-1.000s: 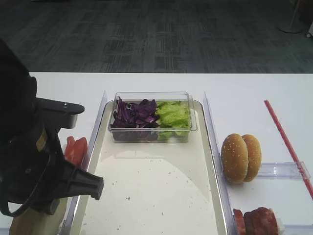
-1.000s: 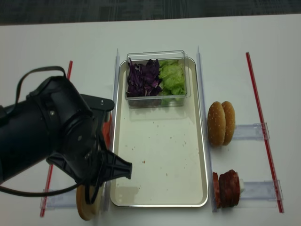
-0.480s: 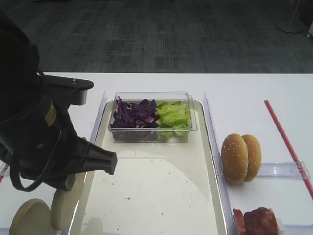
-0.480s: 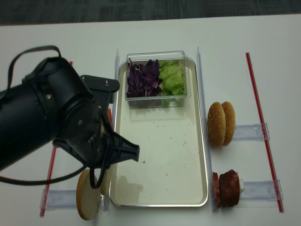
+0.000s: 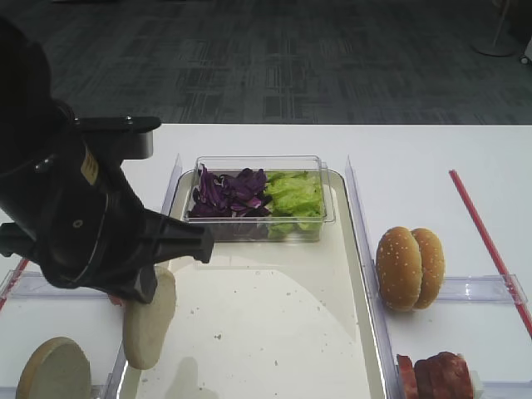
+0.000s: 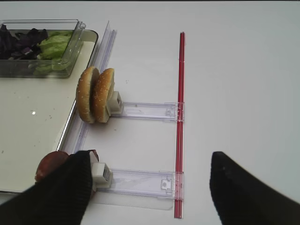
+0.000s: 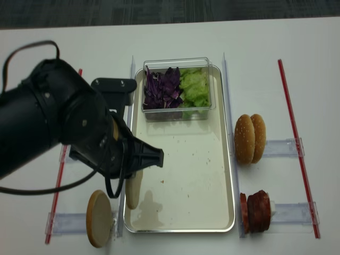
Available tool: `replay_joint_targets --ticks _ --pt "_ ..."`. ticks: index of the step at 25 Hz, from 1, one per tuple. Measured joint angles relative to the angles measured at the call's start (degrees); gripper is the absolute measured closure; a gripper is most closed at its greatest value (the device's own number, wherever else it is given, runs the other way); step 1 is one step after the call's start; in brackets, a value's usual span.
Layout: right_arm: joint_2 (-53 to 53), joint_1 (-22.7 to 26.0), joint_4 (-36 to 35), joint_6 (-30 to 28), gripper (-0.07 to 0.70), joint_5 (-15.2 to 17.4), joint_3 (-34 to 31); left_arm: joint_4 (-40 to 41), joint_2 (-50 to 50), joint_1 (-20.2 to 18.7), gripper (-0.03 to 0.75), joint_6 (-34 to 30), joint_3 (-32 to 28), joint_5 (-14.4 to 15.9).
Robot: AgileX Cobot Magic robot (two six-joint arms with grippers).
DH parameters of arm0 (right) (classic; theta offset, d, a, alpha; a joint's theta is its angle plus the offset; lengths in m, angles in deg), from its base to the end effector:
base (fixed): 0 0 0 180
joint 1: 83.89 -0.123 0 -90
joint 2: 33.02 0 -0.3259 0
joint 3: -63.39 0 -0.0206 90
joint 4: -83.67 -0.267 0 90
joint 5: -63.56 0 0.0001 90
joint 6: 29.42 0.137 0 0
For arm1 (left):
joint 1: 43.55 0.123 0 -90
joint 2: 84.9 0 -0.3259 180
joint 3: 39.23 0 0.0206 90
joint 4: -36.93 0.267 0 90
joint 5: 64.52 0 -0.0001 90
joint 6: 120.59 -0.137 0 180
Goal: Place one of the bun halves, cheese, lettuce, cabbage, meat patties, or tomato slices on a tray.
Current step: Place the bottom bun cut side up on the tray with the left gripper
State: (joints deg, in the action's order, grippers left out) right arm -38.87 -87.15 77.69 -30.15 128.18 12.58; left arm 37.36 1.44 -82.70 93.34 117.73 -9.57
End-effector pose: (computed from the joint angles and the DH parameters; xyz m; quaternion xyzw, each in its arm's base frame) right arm 0.0035 0.0131 0.2495 -0.0339 0.8697 0.0628 0.4884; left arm 0.2136 -0.1728 0.2471 0.0468 0.9896 -0.0785 0.1115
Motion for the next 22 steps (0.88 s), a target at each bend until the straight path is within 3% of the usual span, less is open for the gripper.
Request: replay_joint_targets --ticks 4,12,18,22 --pt "0.00 0.00 0.00 0.00 0.083 0.00 0.00 -7.56 0.00 3.74 0.674 -8.02 0.00 -2.46" --pt "0.00 0.00 0.00 0.00 0.083 0.00 0.00 -15.16 0.13 4.32 0.674 -15.46 -0.99 -6.85" --pt "0.00 0.00 0.00 0.00 0.083 0.00 0.00 -31.89 0.13 7.71 0.674 -29.09 -8.15 -12.93" --pt "0.00 0.00 0.00 0.00 0.083 0.00 0.00 -44.33 0.13 9.70 0.674 -40.20 -11.52 -14.97"
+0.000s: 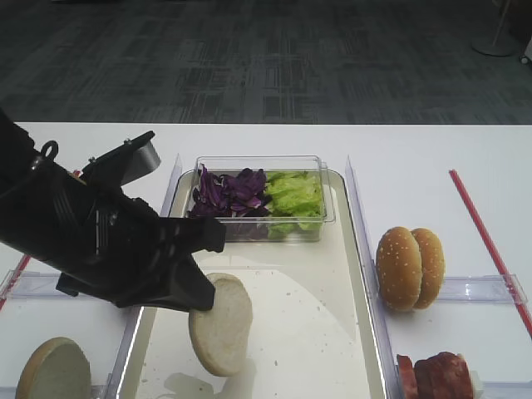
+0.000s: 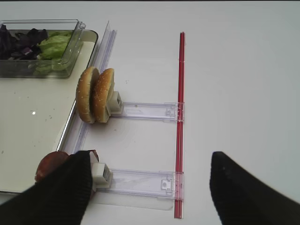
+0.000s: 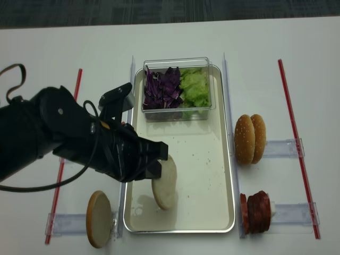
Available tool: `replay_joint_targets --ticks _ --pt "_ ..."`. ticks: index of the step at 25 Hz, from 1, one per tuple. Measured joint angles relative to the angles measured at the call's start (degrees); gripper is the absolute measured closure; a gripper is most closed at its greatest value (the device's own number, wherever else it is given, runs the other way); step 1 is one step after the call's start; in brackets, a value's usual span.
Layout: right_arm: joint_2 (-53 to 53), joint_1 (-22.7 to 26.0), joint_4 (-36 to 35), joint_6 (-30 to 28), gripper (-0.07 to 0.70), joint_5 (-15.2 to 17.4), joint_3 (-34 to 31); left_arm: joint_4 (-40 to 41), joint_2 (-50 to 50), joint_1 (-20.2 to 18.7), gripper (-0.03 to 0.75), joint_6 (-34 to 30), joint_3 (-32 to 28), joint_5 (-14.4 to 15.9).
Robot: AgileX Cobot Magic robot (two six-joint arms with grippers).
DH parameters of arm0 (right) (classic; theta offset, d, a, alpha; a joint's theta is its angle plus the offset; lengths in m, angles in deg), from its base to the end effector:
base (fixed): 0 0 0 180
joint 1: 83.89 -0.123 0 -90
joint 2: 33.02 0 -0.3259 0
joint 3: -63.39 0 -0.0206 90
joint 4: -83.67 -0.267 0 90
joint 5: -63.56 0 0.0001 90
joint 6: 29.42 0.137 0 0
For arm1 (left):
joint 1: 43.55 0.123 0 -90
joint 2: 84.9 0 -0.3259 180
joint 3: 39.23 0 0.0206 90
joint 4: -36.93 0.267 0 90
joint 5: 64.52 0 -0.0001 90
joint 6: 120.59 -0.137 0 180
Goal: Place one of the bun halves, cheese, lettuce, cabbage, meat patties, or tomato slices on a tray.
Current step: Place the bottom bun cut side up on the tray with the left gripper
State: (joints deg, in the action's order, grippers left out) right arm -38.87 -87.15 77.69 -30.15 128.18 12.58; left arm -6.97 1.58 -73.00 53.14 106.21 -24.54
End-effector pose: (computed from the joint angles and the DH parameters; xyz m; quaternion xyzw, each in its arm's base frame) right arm 0.0035 0.0131 0.2495 -0.0339 0.8697 0.0628 0.4884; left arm 0.2108 -0.1892 0.2198 0.0494 0.9452 -0.3090 0.0927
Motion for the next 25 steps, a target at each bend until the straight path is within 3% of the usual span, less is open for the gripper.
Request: replay_joint_targets --ticks 5,14,25 --pt "0.00 0.00 0.00 0.00 0.083 0.00 0.00 -14.70 0.43 2.17 0.674 -14.29 -3.69 -1.57" --pt "0.00 0.00 0.00 0.10 0.083 0.00 0.00 -32.81 8.79 5.03 0.674 -32.56 -4.62 1.66" --pt "0.00 0.00 0.00 0.10 0.083 0.00 0.00 -40.33 17.10 5.27 0.674 -39.89 -4.62 2.26"
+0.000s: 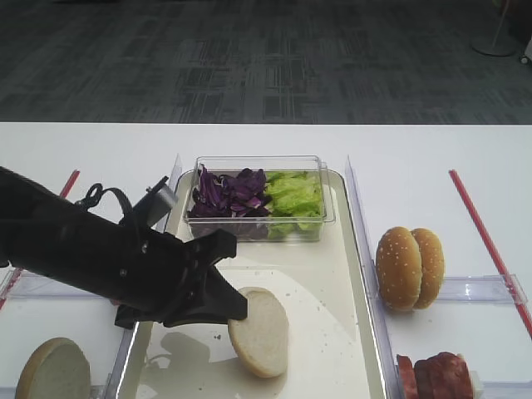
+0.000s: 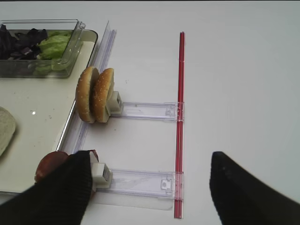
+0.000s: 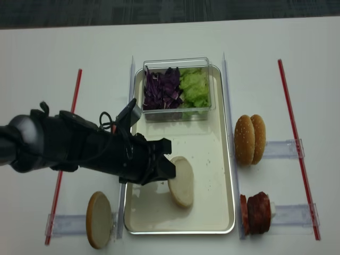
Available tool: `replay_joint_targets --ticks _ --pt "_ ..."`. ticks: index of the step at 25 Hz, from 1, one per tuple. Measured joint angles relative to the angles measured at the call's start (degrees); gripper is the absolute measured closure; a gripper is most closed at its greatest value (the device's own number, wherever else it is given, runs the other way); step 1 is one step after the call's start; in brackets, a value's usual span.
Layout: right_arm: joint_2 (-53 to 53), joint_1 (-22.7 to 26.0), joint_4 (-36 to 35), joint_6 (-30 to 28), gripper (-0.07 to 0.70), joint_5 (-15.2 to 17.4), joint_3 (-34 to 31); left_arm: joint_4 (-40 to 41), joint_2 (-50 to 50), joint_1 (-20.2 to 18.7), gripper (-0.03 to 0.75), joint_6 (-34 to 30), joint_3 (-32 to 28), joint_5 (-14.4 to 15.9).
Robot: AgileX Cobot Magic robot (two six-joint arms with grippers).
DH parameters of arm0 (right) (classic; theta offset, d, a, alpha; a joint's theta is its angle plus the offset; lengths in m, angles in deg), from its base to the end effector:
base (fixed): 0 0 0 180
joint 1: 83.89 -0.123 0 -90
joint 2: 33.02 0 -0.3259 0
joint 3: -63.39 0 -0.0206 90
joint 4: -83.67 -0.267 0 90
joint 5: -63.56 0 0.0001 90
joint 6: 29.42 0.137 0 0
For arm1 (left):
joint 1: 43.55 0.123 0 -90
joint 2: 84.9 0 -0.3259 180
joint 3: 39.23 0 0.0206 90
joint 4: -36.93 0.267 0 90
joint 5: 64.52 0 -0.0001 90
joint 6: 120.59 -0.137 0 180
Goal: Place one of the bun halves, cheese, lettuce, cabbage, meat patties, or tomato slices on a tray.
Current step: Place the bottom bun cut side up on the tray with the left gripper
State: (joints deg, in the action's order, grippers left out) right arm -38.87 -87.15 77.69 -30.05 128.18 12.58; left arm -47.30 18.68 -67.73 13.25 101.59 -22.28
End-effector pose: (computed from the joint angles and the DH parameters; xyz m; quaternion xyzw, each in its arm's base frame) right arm 0.0035 0.0131 0.2495 -0.0332 0.8697 0.0633 0.4883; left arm 0.2438 -0.2100 0.1534 0.0053 0.9028 -0.4270 0.0500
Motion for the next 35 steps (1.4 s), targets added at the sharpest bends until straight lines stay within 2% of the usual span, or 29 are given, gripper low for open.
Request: replay_joint_targets --ticks 6,15,24,27,31,35 --pt "0.00 0.00 0.00 0.00 0.083 0.00 0.00 -3.94 1.29 0.08 0.674 -3.90 0.00 -0.10" --pt "0.00 0.00 0.00 0.00 0.083 0.00 0.00 -4.79 1.43 0.08 0.674 -4.12 0.00 -2.68" --pt "0.00 0.00 0.00 0.00 0.083 0.00 0.00 -4.79 1.43 0.08 0.663 -4.12 0.00 -2.06" --pt "0.00 0.00 0.00 0.00 0.083 0.00 0.00 -4.79 2.13 0.08 0.592 -4.12 0.00 -0.59" --pt "0.00 0.00 0.00 0.00 0.083 0.00 0.00 -4.79 3.34 0.08 0.407 -4.12 0.00 0.27" --pt "0.00 0.00 0.00 0.00 0.083 0.00 0.00 -4.79 3.57 0.08 0.269 -5.35 0.00 0.58"
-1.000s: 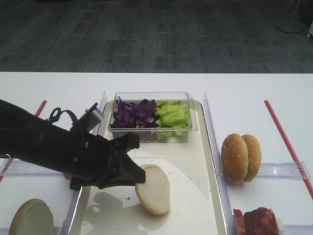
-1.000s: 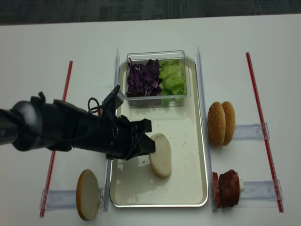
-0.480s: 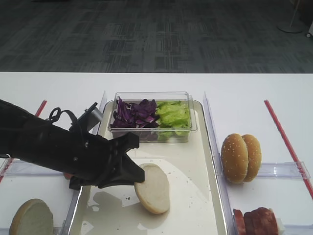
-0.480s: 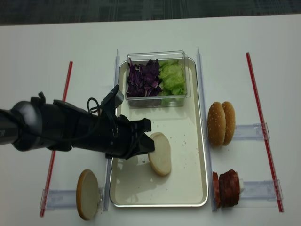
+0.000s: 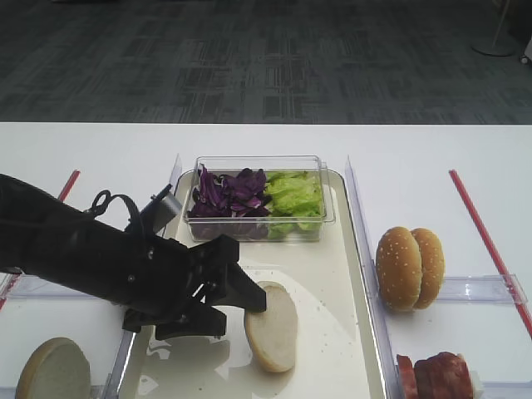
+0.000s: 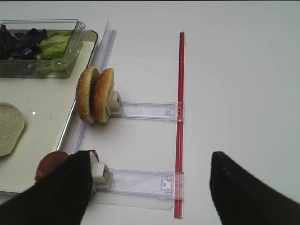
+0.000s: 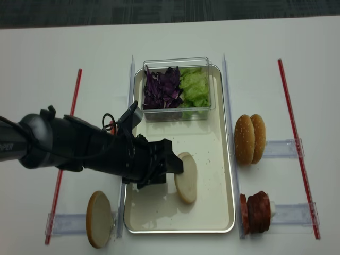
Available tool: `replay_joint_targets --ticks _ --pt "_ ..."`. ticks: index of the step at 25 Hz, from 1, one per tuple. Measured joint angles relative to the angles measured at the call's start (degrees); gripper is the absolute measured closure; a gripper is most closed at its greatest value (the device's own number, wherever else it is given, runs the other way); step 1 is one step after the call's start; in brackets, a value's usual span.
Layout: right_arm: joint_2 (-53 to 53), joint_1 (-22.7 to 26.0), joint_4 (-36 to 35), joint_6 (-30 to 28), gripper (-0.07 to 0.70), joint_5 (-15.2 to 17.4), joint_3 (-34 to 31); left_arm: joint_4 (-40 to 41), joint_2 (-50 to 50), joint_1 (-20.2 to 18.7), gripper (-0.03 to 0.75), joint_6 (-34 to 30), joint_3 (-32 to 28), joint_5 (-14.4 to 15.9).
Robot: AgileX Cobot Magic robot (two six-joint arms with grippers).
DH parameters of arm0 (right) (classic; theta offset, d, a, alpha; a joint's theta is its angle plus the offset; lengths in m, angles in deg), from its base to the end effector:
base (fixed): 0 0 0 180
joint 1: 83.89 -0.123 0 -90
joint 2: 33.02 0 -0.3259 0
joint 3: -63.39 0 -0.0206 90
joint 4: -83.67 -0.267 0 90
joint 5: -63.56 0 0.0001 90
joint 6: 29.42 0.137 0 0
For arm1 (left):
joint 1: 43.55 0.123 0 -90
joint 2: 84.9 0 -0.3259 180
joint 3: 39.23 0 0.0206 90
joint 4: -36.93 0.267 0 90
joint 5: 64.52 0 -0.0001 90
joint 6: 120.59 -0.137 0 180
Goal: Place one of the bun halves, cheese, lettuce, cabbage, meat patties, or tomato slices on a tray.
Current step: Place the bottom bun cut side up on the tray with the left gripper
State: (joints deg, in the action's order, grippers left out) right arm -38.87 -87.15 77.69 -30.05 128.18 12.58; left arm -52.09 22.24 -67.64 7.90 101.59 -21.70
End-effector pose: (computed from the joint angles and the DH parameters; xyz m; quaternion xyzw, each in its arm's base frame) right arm 0.0035 0.0131 0.2495 -0.0332 0.8697 0.0633 0.4883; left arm 0.2501 -0.2139 0.1392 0.0007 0.8991 -0.4351 0.0477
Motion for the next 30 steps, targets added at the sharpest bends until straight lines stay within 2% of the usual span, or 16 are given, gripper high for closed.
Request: replay_joint_targets --ticks 3,7,24,30 --pt "0.00 0.00 0.10 0.00 0.083 0.00 0.00 0.00 0.00 0.00 0.233 -0.08 0.00 0.12" --pt "0.00 0.00 0.10 0.00 0.083 0.00 0.00 0.00 0.00 0.00 0.223 -0.13 0.00 0.12" --pt "0.00 0.00 0.10 0.00 0.083 0.00 0.00 2.60 0.00 0.00 0.223 -1.55 0.00 1.52" --pt "0.00 0.00 0.10 0.00 0.083 0.00 0.00 5.53 -3.49 0.00 0.230 -0.43 0.00 1.64"
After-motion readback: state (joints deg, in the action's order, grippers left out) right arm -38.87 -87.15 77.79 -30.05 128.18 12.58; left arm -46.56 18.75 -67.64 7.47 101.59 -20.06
